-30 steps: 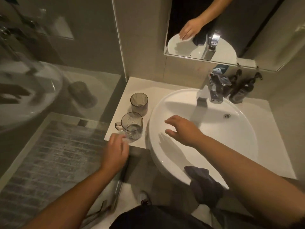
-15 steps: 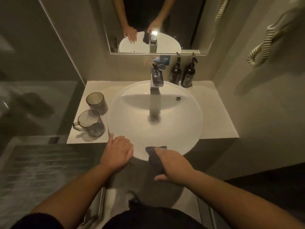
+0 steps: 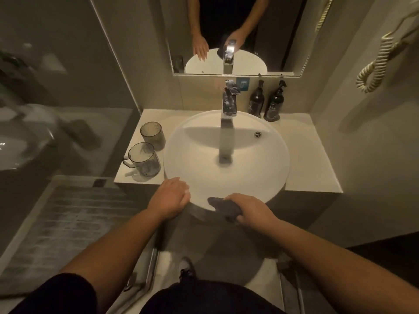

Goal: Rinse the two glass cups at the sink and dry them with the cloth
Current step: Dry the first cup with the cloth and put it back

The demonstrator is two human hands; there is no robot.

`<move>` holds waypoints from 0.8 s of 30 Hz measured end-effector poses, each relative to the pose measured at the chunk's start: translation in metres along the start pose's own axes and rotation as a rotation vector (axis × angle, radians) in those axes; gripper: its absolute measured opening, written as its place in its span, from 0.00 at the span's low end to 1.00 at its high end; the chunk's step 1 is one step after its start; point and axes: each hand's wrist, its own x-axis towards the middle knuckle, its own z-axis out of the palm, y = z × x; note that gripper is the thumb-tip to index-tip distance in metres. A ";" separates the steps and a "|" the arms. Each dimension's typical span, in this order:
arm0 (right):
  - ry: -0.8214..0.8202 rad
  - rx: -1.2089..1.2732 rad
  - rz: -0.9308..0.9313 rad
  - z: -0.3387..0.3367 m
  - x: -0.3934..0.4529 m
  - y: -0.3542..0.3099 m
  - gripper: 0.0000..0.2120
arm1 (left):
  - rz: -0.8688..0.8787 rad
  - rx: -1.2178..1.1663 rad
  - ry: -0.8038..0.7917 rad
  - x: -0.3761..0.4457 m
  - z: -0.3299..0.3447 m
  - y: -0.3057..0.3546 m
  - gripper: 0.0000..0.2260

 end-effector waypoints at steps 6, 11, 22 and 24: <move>-0.018 0.361 0.146 -0.038 0.025 -0.013 0.10 | -0.160 -0.328 0.323 -0.035 0.010 -0.030 0.15; -0.016 0.869 0.158 -0.039 0.072 -0.052 0.17 | -0.538 -0.661 0.398 -0.028 -0.009 -0.075 0.15; -0.050 0.029 -0.254 -0.033 0.222 -0.170 0.17 | -0.578 -0.774 0.347 0.037 -0.038 -0.165 0.23; -0.099 -0.205 -0.376 -0.019 0.248 -0.174 0.16 | -0.554 -0.814 0.329 0.042 -0.035 -0.171 0.18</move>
